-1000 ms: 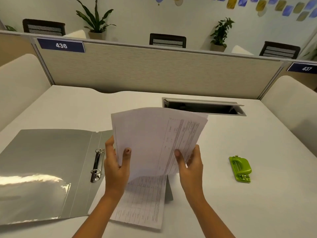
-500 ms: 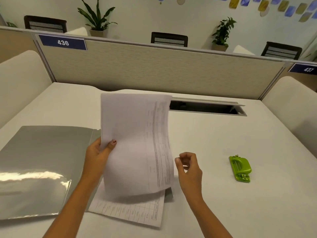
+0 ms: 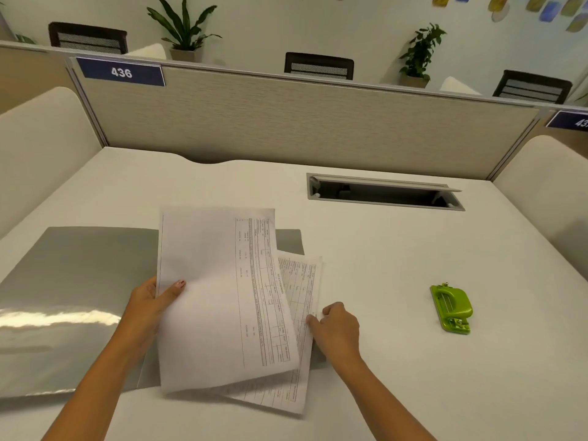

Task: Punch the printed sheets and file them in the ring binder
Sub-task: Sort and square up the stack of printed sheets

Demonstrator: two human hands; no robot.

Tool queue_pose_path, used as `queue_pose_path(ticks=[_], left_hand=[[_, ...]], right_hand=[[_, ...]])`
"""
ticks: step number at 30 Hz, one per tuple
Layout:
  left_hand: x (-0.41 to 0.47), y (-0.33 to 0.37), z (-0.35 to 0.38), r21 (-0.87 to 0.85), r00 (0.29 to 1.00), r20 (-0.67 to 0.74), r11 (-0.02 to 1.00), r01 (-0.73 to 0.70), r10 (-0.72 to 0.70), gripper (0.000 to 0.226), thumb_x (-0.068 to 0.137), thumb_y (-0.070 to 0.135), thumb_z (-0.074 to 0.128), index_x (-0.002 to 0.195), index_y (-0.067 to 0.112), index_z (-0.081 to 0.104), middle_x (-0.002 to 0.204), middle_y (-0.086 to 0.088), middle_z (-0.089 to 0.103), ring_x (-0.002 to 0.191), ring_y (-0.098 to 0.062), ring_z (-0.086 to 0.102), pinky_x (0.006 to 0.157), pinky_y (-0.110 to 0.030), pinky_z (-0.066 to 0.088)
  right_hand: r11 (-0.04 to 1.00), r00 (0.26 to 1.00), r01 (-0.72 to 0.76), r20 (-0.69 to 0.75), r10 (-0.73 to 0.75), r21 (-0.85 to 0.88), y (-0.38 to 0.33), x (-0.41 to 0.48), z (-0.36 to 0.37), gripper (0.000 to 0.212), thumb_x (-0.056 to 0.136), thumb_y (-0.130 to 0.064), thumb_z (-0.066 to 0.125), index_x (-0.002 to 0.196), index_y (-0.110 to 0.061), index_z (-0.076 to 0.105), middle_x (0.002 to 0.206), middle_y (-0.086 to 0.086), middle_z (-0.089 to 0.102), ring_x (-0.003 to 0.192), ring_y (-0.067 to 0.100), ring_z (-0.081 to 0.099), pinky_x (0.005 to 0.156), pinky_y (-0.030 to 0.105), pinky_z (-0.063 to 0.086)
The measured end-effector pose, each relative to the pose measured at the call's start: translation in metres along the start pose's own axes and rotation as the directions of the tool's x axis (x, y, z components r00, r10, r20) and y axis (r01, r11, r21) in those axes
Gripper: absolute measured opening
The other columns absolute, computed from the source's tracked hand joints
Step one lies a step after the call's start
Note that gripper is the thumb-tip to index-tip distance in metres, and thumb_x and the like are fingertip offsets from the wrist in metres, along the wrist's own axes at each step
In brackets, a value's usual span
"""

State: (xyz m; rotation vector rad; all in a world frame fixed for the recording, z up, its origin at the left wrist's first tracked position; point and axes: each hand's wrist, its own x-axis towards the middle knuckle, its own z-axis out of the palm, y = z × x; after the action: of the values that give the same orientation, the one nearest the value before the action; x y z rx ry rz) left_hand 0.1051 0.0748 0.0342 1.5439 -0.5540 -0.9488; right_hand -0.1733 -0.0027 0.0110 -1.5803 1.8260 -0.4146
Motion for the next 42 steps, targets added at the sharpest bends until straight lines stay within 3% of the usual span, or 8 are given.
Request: queue_pose_path(ticks=[8, 13, 18, 24, 28, 32, 35, 42], left_hand=[[-0.003, -0.003, -0.007, -0.002, 0.999, -0.007, 0.999, 0.032, -0.032, 0.018, 0.09, 0.011, 0.061, 0.107, 0.009, 0.062, 0.092, -0.006, 0.07, 0.075, -0.021, 0.067, 0.061, -0.029, 0.054], [-0.003, -0.006, -0.009, 0.001, 0.999, -0.015, 0.999, 0.041, -0.041, 0.02, 0.089, 0.012, 0.061, 0.109, 0.008, 0.062, 0.097, -0.009, 0.069, 0.082, -0.028, 0.066, 0.07, -0.034, 0.051], [-0.001, -0.011, -0.004, 0.05, 0.999, -0.049, 0.999, 0.008, -0.006, 0.023, 0.088, 0.017, 0.064, 0.11, 0.009, 0.064, 0.101, -0.012, 0.07, 0.085, -0.03, 0.067, 0.075, -0.038, 0.052], [-0.006, -0.003, 0.018, 0.075, 0.996, -0.016, 0.993, -0.088, 0.089, 0.011, 0.09, 0.019, 0.062, 0.1, 0.017, 0.065, 0.093, -0.002, 0.07, 0.084, -0.025, 0.067, 0.067, -0.034, 0.052], [-0.011, -0.002, 0.03, 0.055, 0.997, 0.014, 0.995, -0.079, 0.079, 0.009, 0.09, 0.016, 0.061, 0.097, 0.019, 0.066, 0.094, -0.002, 0.071, 0.085, -0.023, 0.067, 0.072, -0.035, 0.052], [-0.022, 0.001, 0.043, 0.112, 0.992, 0.054, 0.987, -0.119, 0.113, 0.018, 0.092, 0.009, 0.056, 0.081, 0.017, 0.066, 0.071, 0.006, 0.072, 0.07, -0.019, 0.067, 0.059, -0.031, 0.051], [-0.029, 0.003, 0.051, 0.101, 0.989, 0.085, 0.987, -0.126, 0.117, 0.021, 0.091, 0.012, 0.057, 0.071, 0.013, 0.06, 0.057, 0.001, 0.067, 0.055, -0.017, 0.063, 0.051, -0.027, 0.049], [-0.034, 0.001, 0.058, -0.057, 0.99, 0.141, 0.998, -0.023, 0.031, 0.02, 0.085, 0.018, 0.064, 0.105, 0.015, 0.065, 0.089, -0.009, 0.075, 0.078, -0.026, 0.073, 0.054, -0.031, 0.059]], right_hand=[[0.966, 0.989, -0.148, 0.051, 0.141, 0.214, -0.012, 0.013, -0.004, 0.026, 0.078, -0.014, 0.072, 0.098, -0.011, 0.054, 0.093, -0.001, 0.059, 0.081, 0.016, 0.059, 0.06, 0.018, 0.046], [0.988, 0.96, 0.108, -0.269, -0.075, 0.11, -0.015, 0.004, -0.026, 0.013, 0.088, -0.01, 0.058, 0.098, -0.012, 0.066, 0.094, 0.002, 0.067, 0.078, 0.014, 0.061, 0.065, 0.019, 0.042], [0.894, 0.669, 0.399, -0.601, -0.437, -0.207, -0.049, -0.023, -0.079, 0.011, 0.09, -0.018, 0.059, 0.097, -0.014, 0.067, 0.092, 0.001, 0.065, 0.066, 0.006, 0.052, 0.057, 0.005, 0.03], [0.751, 0.436, 0.631, -0.713, -0.55, -0.194, -0.098, -0.065, -0.13, 0.019, 0.09, -0.027, 0.058, 0.102, -0.014, 0.066, 0.091, -0.004, 0.065, 0.073, 0.005, 0.055, 0.062, 0.007, 0.043], [0.711, 0.631, 0.684, -0.62, -0.467, 0.16, -0.113, -0.069, -0.138, 0.015, 0.09, -0.03, 0.058, 0.1, -0.022, 0.064, 0.09, -0.015, 0.064, 0.07, 0.004, 0.063, 0.055, 0.006, 0.046], [0.799, 0.868, 0.465, -0.374, -0.326, 0.382, -0.097, -0.038, -0.112, 0.012, 0.09, -0.032, 0.059, 0.099, -0.025, 0.062, 0.093, -0.019, 0.064, 0.076, -0.012, 0.061, 0.052, 0.005, 0.045], [0.845, 0.931, 0.334, -0.286, -0.226, 0.417, -0.075, -0.018, -0.084, 0.014, 0.091, -0.034, 0.057, 0.1, -0.024, 0.06, 0.096, -0.014, 0.064, 0.079, 0.0, 0.062, 0.061, 0.01, 0.044], [0.882, 0.969, 0.199, -0.217, -0.114, 0.427, -0.045, 0.0, -0.051, 0.012, 0.095, -0.03, 0.051, 0.1, -0.021, 0.055, 0.099, -0.008, 0.061, 0.092, 0.012, 0.062, 0.064, 0.013, 0.045]])
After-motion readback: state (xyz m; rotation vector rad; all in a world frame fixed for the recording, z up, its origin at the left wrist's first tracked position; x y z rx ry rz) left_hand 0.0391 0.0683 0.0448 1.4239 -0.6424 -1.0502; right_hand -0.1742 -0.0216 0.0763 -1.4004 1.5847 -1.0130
